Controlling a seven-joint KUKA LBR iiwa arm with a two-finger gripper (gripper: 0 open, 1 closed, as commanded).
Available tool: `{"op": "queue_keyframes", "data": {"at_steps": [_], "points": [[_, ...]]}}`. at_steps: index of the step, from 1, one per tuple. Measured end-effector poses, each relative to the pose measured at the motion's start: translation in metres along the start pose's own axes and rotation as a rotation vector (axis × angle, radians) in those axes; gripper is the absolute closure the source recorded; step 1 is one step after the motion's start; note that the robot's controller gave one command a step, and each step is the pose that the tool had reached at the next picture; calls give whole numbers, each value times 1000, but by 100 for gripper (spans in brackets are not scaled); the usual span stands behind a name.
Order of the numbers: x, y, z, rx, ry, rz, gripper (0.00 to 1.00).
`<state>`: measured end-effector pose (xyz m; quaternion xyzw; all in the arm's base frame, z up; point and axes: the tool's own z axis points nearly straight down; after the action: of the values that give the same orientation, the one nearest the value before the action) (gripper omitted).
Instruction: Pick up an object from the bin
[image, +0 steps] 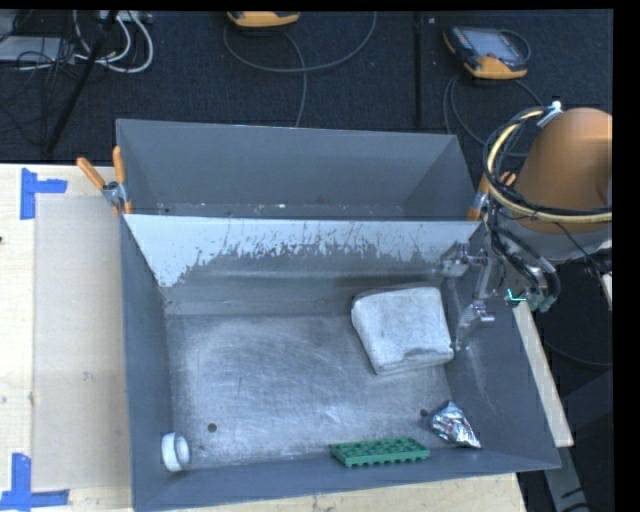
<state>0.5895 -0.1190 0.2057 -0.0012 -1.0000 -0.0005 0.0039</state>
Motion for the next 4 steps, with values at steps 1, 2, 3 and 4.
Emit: {"op": "queue_keyframes", "data": {"at_steps": [1, 2, 3, 4], "points": [[-3, -3, 99, 9, -33, -431, 0], [-15, -14, 105, 9, -41, -517, 0], [-15, -15, 105, 10, -39, -517, 100], [-19, -9, 4, 7, -14, -810, 100]]}}
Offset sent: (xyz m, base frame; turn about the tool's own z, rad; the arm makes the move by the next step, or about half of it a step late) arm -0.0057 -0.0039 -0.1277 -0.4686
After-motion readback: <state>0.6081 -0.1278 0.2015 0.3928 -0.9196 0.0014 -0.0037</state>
